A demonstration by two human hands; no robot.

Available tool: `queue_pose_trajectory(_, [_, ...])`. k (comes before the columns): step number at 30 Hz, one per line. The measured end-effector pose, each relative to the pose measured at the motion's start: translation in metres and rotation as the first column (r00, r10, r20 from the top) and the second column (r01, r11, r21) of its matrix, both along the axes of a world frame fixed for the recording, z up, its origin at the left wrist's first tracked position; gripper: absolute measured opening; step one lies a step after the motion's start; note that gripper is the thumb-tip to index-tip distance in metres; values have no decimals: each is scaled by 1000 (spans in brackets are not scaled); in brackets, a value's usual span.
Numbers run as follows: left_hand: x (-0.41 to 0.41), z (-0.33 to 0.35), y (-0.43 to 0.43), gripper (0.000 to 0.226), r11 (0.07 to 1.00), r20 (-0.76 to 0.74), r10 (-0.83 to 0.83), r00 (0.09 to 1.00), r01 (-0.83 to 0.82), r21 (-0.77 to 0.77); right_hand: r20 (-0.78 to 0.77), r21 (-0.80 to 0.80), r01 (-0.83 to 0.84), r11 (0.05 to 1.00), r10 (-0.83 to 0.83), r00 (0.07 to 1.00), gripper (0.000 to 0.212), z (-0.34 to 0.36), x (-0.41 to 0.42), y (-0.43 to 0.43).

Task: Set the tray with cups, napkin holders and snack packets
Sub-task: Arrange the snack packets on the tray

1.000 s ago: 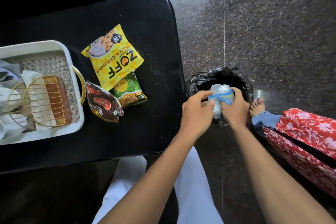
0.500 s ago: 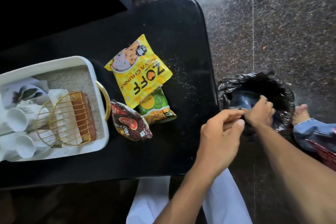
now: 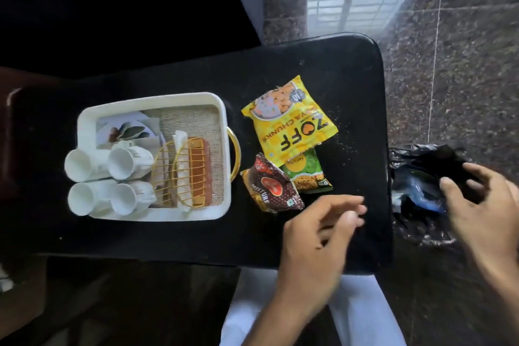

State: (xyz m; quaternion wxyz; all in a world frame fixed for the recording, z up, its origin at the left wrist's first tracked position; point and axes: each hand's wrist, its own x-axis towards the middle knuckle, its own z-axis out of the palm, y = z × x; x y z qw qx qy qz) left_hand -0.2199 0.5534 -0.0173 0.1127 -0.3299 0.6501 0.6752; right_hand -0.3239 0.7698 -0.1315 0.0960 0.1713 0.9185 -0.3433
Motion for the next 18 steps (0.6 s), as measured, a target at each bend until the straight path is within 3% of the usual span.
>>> queue_pose_trajectory(4, [20,18,-53,21,974,-110,161,981,-176,-144,-31,-169,-103,980,100,995,34,60,28,-44])
queue_pose_trajectory(7, [28,21,-89,25,936,-148,160,976,-197,-291,-13,-354,-130,926,135,991,32,86,54,-86])
queue_pose_trajectory(12, [20,9,-122,39,817,-25,-79,997,51,-575,7,-378,-196,905,215,977,41,84,89,-143])
queue_pose_trajectory(15, [10,-1,-127,48,777,93,-206,974,221,-589,14,-292,-287,912,304,953,47,74,98,-163])
queue_pose_trajectory(18, [5,-10,-131,53,782,143,-246,959,283,-556,12,-284,-335,899,352,936,47,67,102,-178])
